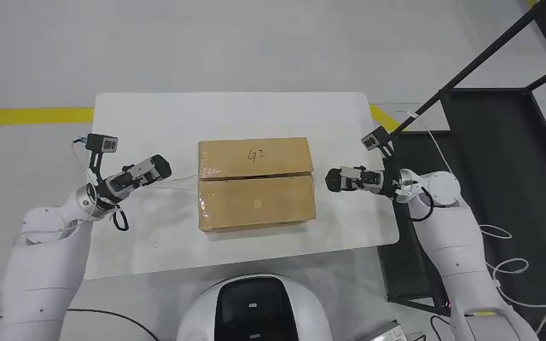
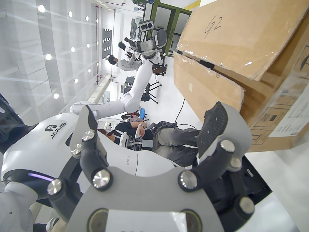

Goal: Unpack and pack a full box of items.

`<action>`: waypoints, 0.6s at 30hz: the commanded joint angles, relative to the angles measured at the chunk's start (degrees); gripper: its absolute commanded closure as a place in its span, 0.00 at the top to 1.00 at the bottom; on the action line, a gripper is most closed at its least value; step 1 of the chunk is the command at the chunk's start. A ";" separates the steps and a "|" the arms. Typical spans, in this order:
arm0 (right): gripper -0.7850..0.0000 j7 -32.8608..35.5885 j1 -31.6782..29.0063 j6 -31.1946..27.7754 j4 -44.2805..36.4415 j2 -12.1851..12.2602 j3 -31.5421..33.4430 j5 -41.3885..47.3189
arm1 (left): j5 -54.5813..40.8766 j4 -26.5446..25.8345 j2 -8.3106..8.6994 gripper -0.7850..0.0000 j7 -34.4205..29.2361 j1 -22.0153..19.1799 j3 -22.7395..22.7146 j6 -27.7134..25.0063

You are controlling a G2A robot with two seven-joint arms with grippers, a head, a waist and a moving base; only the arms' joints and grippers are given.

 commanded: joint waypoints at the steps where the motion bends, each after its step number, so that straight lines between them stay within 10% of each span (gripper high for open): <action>1: 1.00 -1.48 0.94 -0.33 0.63 -0.10 -1.63 -3.49 | 0.03 0.01 0.05 1.00 -2.07 0.13 0.73 0.22; 18: 1.00 -2.78 7.53 -5.77 6.05 -1.02 -12.59 -6.94 | -3.83 -1.33 0.91 1.00 -2.46 1.22 2.15 0.51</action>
